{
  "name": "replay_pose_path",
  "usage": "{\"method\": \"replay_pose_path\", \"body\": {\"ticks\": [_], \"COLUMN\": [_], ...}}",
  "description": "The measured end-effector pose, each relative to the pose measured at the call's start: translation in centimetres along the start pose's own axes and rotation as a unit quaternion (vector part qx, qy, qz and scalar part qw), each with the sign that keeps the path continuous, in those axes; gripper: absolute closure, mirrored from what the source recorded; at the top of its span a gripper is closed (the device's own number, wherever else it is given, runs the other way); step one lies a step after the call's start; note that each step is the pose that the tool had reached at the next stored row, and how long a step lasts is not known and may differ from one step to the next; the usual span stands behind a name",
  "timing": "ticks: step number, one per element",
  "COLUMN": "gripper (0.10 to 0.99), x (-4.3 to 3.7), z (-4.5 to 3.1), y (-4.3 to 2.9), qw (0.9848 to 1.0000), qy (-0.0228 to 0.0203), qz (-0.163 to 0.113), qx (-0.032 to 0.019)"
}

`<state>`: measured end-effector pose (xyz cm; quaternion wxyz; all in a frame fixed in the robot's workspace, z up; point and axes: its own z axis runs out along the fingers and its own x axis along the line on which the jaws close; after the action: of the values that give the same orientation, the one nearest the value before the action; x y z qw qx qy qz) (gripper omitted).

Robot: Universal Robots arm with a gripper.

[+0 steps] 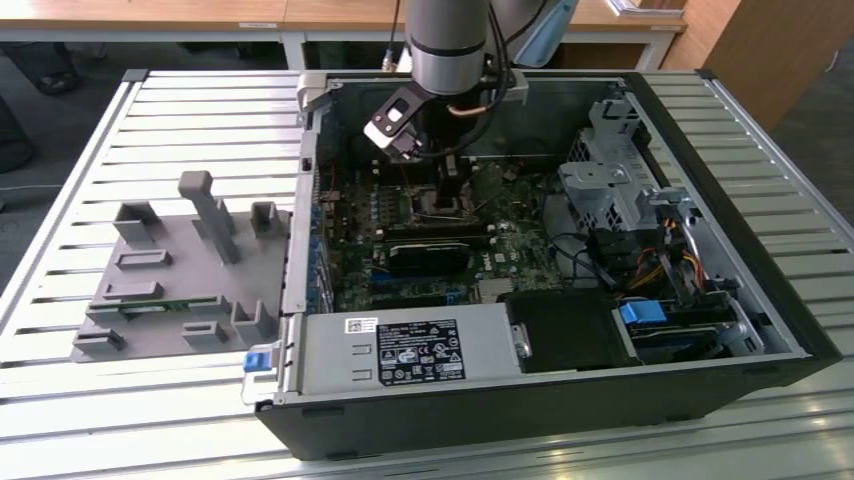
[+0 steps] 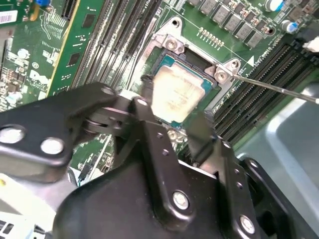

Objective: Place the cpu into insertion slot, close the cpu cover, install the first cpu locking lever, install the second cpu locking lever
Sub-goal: 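Place the cpu into insertion slot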

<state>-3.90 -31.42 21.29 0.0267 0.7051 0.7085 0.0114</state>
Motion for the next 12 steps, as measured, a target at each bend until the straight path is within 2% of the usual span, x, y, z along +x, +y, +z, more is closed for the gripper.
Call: {"method": "replay_pose_path", "body": {"ticks": [1, 3, 4, 6, 7, 9, 10, 11, 12], "gripper": [0.549, 0.671, 0.671, 0.784, 0.784, 0.902, 0.902, 0.961, 0.961], "x": [0.00, -0.01, -0.01, -0.02, -0.02, -0.02, -0.02, -0.02, -0.02], "z": [-0.10, -0.29, -0.40, -0.60, -0.68, -0.79, -0.87, -0.96, -1.05], "y": [0.01, 0.02, 0.02, 0.03, 0.04, 0.04, 0.05, 0.05, 0.06], "qw": [1.0000, 1.0000, 1.0000, 1.0000, 1.0000, 1.0000, 1.0000, 1.0000, 1.0000], "qy": [0.0000, 0.0000, -0.0001, -0.0001, -0.0001, -0.0001, -0.0001, -0.0001, -0.0001], "qz": [0.000, 0.000, 0.000, 0.000, 0.000, 0.000, 0.000, 0.000, 0.000], "qx": [0.0000, 0.0000, 0.0000, 0.0000, 0.0000, 0.0000, 0.0000, 0.0000, 0.0000]}}
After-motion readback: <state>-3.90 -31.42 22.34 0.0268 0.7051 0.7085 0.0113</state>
